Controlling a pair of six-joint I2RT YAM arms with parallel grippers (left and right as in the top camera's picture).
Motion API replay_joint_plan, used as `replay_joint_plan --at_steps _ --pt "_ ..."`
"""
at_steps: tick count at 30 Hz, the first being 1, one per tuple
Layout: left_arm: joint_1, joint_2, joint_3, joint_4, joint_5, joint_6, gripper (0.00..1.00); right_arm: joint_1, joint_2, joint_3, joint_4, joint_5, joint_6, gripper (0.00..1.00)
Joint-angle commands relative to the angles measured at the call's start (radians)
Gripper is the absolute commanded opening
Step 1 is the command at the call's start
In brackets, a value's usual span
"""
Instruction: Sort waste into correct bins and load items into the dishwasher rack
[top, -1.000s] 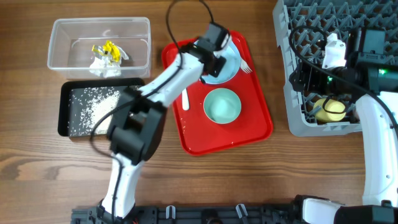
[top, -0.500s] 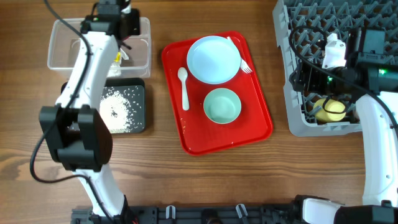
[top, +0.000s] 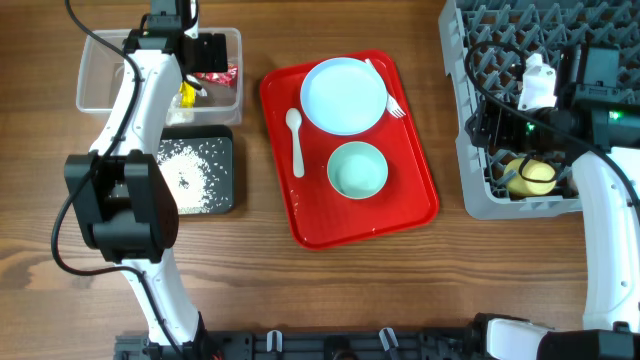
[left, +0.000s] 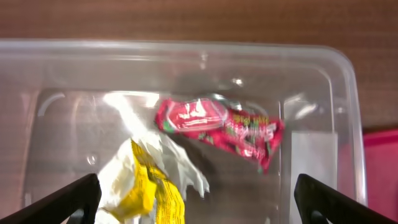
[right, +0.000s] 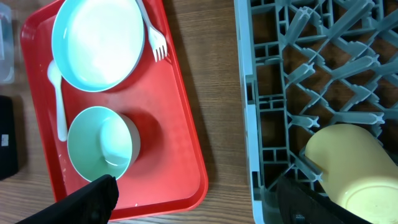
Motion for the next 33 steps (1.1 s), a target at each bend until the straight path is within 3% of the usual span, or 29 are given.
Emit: replay_joint_plan --at_steps 1,12,33 --pt "-0.033 -0.068 -0.005 -0.063 0.067 -0.006 1.0 -0.003 0.005 -0.008 -0.001 -0.016 -0.01 0.86" --pt "-0.164 -0.14 -0.005 -0.259 0.114 -0.075 1.0 -0.003 0.005 -0.008 -0.001 -0.032 -0.013 0.86" --pt "-0.171 -0.14 -0.005 -0.295 0.141 -0.104 1.0 -0.002 0.005 -0.008 0.004 -0.043 -0.011 0.86"
